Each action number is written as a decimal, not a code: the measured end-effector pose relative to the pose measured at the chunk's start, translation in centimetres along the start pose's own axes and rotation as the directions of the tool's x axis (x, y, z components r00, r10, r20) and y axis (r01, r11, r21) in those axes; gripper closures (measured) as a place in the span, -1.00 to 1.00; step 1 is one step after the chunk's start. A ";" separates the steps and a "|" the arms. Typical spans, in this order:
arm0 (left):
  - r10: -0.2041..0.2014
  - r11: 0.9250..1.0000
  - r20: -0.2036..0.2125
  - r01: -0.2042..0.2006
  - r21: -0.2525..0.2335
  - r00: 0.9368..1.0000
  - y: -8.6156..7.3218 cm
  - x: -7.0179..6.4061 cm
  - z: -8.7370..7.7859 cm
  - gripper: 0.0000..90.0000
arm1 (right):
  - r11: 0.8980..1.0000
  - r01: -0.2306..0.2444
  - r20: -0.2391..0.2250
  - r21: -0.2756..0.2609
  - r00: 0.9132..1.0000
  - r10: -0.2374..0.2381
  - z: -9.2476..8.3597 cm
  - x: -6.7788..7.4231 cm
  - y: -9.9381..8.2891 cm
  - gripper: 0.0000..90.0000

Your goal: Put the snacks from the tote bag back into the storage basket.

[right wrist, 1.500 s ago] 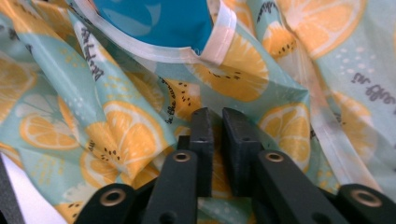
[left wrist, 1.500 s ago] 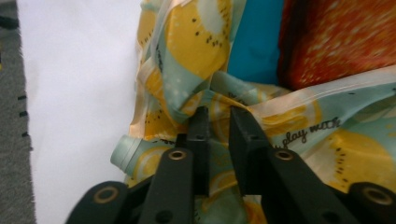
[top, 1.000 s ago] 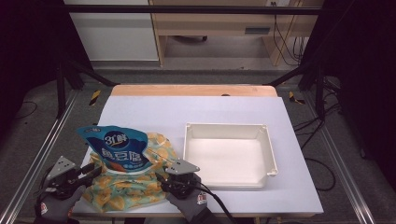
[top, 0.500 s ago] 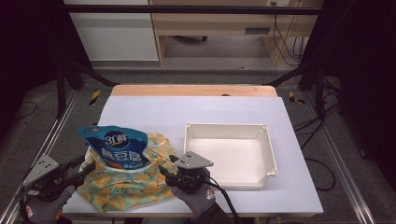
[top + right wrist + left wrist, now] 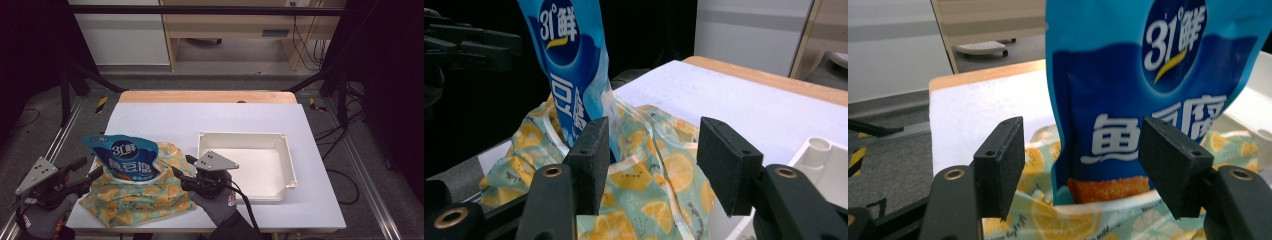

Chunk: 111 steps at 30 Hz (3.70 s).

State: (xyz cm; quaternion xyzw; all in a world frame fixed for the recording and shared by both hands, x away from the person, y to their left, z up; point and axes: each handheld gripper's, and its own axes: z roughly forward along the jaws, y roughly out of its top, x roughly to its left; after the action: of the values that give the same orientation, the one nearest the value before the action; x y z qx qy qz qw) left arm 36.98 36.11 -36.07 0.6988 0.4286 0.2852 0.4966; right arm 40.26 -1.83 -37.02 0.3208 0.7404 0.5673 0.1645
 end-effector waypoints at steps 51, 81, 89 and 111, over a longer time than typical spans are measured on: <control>0.013 0.997 0.015 -0.012 -0.081 1.000 3.6 0.6 2.1 0.31 | 0.999 0.039 -0.046 -0.023 0.998 -0.040 4.7 1.7 4.9 0.40; 0.017 0.998 -0.009 -0.017 -0.053 1.000 3.4 0.0 1.4 1.00 | 0.998 0.056 -0.017 0.017 0.998 -0.056 6.5 2.5 5.5 0.94; 0.012 0.996 -0.012 -0.013 -0.085 1.000 3.5 -0.1 1.0 1.00 | 0.998 0.058 -0.015 -0.001 0.998 -0.058 6.4 2.7 5.7 0.96; 0.043 0.987 -0.020 -0.045 -0.153 0.999 6.6 -0.9 -0.6 1.00 | 0.994 0.098 -0.008 -0.057 0.995 -0.099 5.0 2.8 8.8 0.98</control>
State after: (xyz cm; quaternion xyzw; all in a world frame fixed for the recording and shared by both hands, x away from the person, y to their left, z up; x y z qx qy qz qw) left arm 38.13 34.63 -29.65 0.6654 0.3940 0.3340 0.5389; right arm 43.77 5.05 -29.88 0.2759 0.7400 0.5809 0.1971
